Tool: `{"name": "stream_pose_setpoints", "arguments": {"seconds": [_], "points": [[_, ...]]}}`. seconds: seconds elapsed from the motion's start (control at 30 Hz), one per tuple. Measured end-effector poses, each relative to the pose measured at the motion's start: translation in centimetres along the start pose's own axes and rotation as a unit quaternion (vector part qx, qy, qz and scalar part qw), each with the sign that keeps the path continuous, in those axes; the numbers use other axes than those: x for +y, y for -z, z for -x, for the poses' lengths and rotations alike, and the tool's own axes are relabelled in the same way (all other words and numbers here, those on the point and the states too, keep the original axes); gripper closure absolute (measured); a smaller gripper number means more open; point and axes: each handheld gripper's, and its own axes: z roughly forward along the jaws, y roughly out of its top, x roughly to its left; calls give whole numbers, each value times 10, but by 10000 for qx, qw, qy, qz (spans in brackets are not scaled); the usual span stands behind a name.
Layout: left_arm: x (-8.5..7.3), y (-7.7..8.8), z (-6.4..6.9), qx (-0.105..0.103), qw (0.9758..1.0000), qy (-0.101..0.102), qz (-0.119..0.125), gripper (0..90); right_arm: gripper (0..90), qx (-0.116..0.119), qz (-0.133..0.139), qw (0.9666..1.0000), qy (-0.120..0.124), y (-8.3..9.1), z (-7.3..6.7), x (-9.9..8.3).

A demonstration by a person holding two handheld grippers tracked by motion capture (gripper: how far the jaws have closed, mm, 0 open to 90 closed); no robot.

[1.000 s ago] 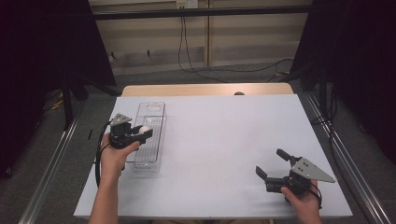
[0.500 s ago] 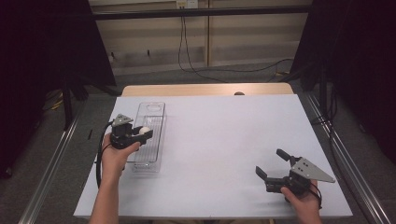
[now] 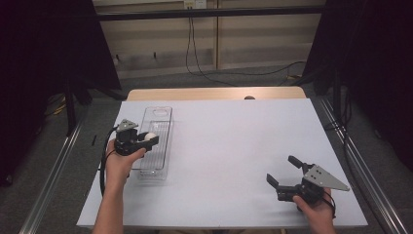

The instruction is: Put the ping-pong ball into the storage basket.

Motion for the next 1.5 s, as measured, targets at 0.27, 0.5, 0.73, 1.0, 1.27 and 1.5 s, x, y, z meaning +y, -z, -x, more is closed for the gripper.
{"name": "stream_pose_setpoints", "arguments": {"seconds": [0.27, 0.5, 0.73, 1.0, 1.27, 1.5], "points": [[-1, -2, 0, 6, 10000, -17, -29, 508, 4, 10, -8, 10000, 7, 0, 0, 0], [-1, -3, -1, 6, 10000, -8, -20, 508, 4, 24, -5, 10000, 6, 0, 0, 0], [-2, -2, -3, 41, 10000, 27, -14, 468, 5, 1, 12, 10000, -24, 0, -1, 0], [-2, -1, -1, 34, 10000, 60, 28, 420, 5, 16, -1, 10000, 1, 0, 0, 0], [-3, 2, 2, 59, 9998, 118, 161, 320, 5, 29, -4, 10000, -21, 0, -1, 0], [-3, 8, 3, -13, 9995, 171, 272, 263, 5, 53, -7, 10000, 7, -1, 0, 0]]}}
